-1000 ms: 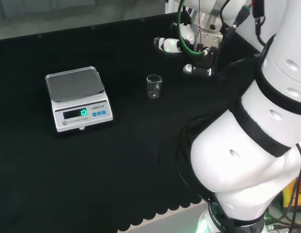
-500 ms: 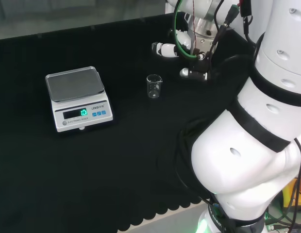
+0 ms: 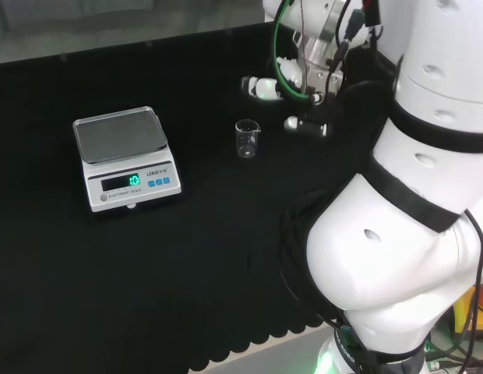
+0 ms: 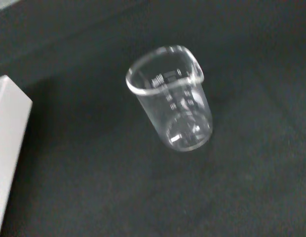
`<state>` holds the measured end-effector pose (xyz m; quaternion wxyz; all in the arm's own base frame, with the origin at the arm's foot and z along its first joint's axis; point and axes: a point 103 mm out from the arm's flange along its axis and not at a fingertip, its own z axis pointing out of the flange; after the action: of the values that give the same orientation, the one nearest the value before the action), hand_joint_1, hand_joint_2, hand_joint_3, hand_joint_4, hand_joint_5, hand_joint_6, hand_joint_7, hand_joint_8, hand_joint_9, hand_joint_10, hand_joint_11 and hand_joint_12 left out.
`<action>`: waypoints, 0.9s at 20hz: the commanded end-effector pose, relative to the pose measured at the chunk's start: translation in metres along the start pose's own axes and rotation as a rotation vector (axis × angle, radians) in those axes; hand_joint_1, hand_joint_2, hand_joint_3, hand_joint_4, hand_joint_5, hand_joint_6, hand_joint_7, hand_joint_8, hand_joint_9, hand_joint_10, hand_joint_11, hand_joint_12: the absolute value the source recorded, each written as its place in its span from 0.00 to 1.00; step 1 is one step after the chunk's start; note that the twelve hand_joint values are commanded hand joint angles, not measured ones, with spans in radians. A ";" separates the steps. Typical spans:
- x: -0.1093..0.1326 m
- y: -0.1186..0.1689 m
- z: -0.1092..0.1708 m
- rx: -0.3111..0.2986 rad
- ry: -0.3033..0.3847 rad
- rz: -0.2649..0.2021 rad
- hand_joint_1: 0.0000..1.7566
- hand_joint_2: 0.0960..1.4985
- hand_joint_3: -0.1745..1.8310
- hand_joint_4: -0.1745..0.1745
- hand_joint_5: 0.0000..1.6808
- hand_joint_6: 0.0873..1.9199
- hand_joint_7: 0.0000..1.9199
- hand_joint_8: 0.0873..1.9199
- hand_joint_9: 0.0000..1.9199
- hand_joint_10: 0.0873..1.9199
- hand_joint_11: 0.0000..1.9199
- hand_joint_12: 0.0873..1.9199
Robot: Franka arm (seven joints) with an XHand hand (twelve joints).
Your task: Pick up the beaker.
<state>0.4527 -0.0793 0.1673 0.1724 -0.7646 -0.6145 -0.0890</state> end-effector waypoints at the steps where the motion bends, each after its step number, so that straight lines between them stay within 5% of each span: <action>1: -0.006 0.023 0.038 0.037 0.019 0.014 0.10 0.61 0.21 0.32 0.16 0.00 0.01 0.40 0.00 0.39 0.00 0.78; 18: -0.003 0.034 0.088 0.126 0.041 0.018 0.11 0.61 0.20 0.30 0.17 0.00 0.01 0.41 0.00 0.39 0.00 0.79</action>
<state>0.4771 -0.0648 0.0849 0.2297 -0.7603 -0.6031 -0.0733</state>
